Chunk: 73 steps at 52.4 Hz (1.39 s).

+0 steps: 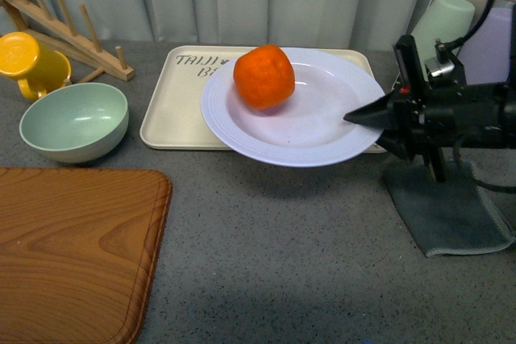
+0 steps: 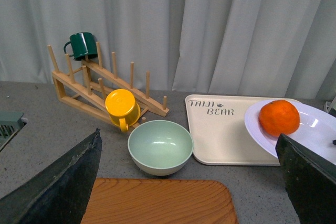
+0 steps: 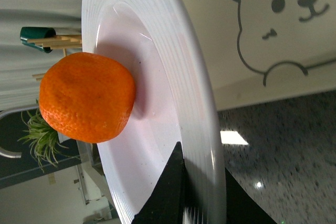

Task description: Place orange and plate with both arms

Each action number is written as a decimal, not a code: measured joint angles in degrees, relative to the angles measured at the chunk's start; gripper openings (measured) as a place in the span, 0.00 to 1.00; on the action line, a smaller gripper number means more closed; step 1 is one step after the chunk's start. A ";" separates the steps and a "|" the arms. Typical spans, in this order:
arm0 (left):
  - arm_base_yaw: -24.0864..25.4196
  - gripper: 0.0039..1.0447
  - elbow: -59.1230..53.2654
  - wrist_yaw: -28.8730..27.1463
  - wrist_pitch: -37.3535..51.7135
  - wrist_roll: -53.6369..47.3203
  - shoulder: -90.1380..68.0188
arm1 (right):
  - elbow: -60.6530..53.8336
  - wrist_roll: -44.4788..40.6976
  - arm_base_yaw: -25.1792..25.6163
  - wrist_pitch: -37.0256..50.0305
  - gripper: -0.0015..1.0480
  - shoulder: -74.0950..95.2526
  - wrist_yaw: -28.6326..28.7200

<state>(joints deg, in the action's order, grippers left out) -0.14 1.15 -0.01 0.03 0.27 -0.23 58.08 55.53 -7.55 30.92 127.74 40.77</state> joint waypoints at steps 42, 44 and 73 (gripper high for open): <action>0.00 0.94 0.00 0.00 0.00 0.02 0.00 | 29.64 0.52 -6.19 -18.45 0.17 16.94 -6.34; 0.00 0.94 0.00 0.00 0.00 0.00 0.00 | 29.57 0.28 -6.10 -18.60 0.24 16.94 -6.62; 0.00 0.94 0.00 0.00 0.00 0.00 0.00 | 23.89 -4.00 -4.98 -19.02 0.93 10.29 -8.79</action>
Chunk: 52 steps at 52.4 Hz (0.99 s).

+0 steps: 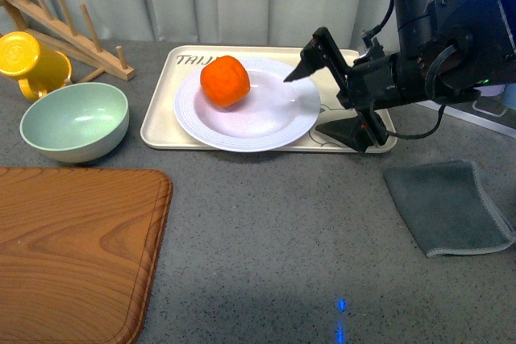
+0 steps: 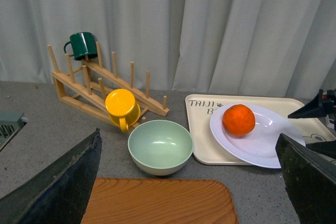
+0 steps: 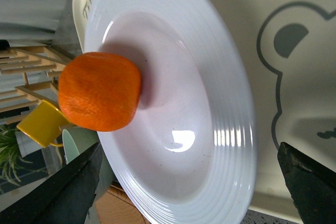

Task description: Place orange and plate with both arms

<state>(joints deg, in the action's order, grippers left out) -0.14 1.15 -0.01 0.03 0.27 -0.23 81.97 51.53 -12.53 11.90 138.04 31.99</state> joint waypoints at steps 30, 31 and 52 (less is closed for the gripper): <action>0.00 0.94 0.00 0.00 0.00 0.02 0.00 | -32.22 -45.94 -1.22 13.73 0.91 -32.44 -31.85; 0.00 0.94 0.00 0.00 0.00 0.00 0.00 | -33.05 -46.29 -1.20 14.21 0.91 -33.16 -32.13; 0.00 0.94 0.00 0.00 0.00 0.00 0.00 | -60.22 -57.44 0.26 16.09 0.91 -68.30 -42.40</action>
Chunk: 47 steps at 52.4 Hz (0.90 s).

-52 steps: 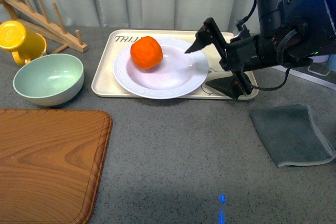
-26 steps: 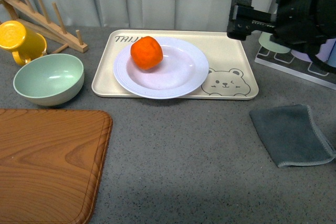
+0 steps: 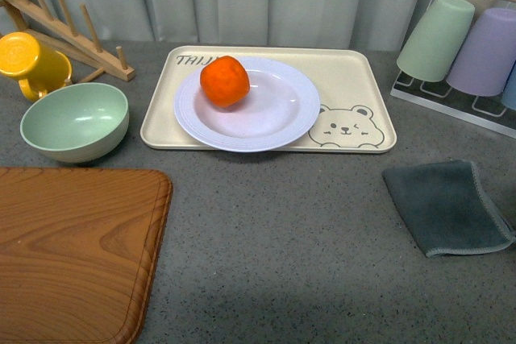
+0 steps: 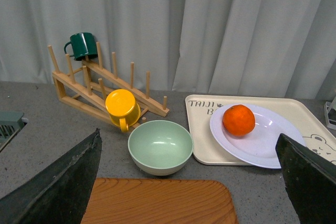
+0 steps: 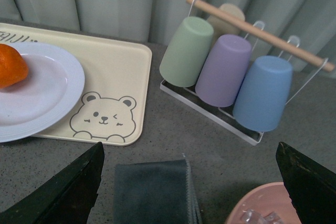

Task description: Place orange and plate with both arms

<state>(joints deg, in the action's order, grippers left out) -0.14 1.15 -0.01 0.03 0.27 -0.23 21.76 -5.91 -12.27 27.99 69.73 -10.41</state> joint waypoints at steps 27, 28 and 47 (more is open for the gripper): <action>0.00 0.94 0.00 0.00 0.00 0.00 0.00 | -9.66 0.04 -1.64 6.47 0.83 -15.89 -2.56; 0.00 0.94 0.00 0.00 0.00 0.00 0.00 | -10.78 1.20 -1.36 9.40 0.80 -15.78 -2.27; 0.00 0.94 0.00 -0.04 0.00 0.00 0.00 | -17.75 5.18 4.74 9.55 0.20 -27.36 3.13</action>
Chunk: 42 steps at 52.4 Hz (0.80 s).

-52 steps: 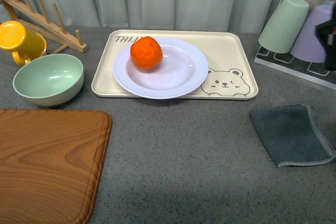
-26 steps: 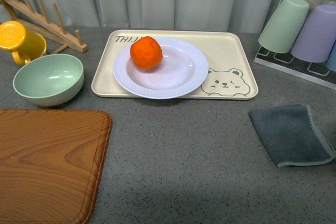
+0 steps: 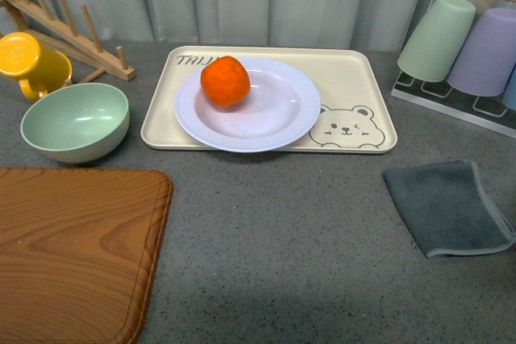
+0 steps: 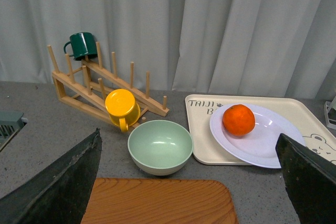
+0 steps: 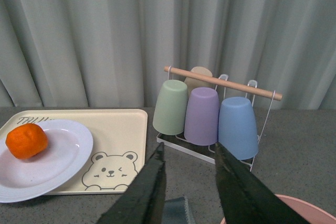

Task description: Place orange and plate with both arms

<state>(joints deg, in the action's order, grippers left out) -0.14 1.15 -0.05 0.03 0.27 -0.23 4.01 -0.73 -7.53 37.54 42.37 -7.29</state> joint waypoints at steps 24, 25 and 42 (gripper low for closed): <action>0.00 0.94 0.00 0.00 0.00 0.00 0.00 | -3.72 0.20 7.34 -9.75 0.01 -14.40 7.19; 0.00 0.94 0.00 0.02 0.00 0.00 0.00 | -3.72 0.20 7.37 -10.34 0.01 -15.04 7.19; 0.00 0.94 0.00 0.02 0.00 0.00 0.00 | -3.72 0.20 7.39 -19.69 0.01 -24.72 7.21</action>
<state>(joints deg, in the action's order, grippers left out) -0.14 1.15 -0.03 0.03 0.27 -0.23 0.30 -0.54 -0.14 17.85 17.65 -0.08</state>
